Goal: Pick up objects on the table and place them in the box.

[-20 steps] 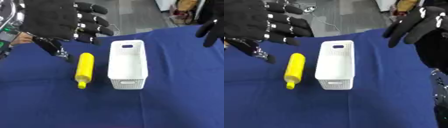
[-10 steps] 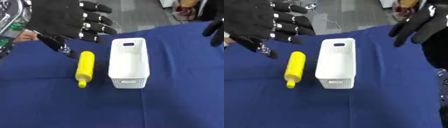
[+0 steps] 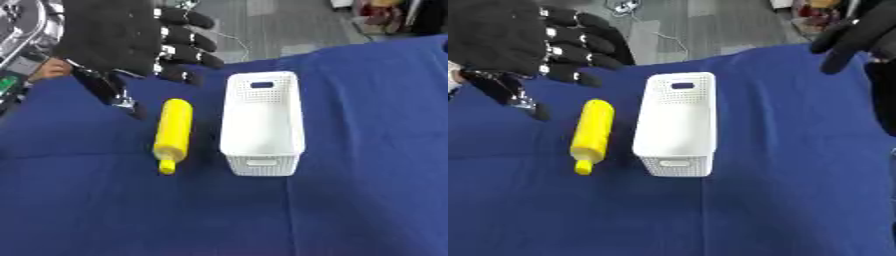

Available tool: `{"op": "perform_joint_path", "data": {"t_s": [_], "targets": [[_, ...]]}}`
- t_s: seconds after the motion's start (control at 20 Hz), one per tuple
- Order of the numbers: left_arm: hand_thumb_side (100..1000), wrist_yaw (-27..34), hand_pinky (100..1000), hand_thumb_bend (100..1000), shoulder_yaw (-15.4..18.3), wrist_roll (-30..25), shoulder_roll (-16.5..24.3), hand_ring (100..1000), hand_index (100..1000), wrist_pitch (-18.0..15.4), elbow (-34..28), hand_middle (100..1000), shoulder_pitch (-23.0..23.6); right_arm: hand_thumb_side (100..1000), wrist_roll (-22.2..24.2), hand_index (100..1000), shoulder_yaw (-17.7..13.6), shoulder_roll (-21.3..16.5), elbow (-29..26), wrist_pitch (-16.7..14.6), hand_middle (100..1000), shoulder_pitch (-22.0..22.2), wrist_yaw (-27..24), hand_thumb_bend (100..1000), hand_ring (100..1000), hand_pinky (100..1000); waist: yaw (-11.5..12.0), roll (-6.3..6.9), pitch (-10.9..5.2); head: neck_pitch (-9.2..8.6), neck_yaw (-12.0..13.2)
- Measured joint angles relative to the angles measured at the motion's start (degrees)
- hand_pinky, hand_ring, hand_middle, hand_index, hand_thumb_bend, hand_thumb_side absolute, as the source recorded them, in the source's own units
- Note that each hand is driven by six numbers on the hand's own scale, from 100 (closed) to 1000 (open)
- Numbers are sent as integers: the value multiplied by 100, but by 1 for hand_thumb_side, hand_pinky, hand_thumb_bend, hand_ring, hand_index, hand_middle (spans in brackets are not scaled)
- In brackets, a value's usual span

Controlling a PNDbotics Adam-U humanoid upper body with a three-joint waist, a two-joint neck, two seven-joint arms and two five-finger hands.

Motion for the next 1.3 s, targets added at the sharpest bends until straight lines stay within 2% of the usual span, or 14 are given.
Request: {"op": "perform_joint_path", "data": {"t_s": [0.2, 0.5, 0.9, 1.15, 1.3], "targets": [[413, 142, 1000, 960, -4, -210, 52, 881, 810, 4, -67, 916, 46, 1000, -93, 632, -35, 0, 0, -39, 567, 0, -31, 219, 503, 621, 9, 9, 53, -13, 9], [451, 318, 1000, 984, -5, -445, 178, 861, 816, 22, -244, 915, 182, 1000, -440, 626, -67, 7, 1, -168, 553, -62, -235, 182, 492, 613, -59, 57, 164, -348, 44], [429, 360, 1000, 1000, -41, -729, 282, 858, 812, 142, -384, 900, 242, 1000, -604, 625, -66, 7, 1, -178, 552, -150, -298, 187, 492, 619, -138, 110, 268, -728, 42], [449, 233, 1000, 1000, -40, -861, 353, 858, 816, 274, -315, 900, 402, 1000, -578, 626, -63, 7, 1, -125, 551, -151, -247, 189, 492, 621, -150, 138, 297, -852, 41], [459, 121, 1000, 1000, -38, -914, 376, 856, 818, 327, -202, 900, 530, 1000, -557, 625, -62, 7, 1, -104, 551, -152, -242, 189, 492, 621, -150, 150, 298, -858, 40]]}}
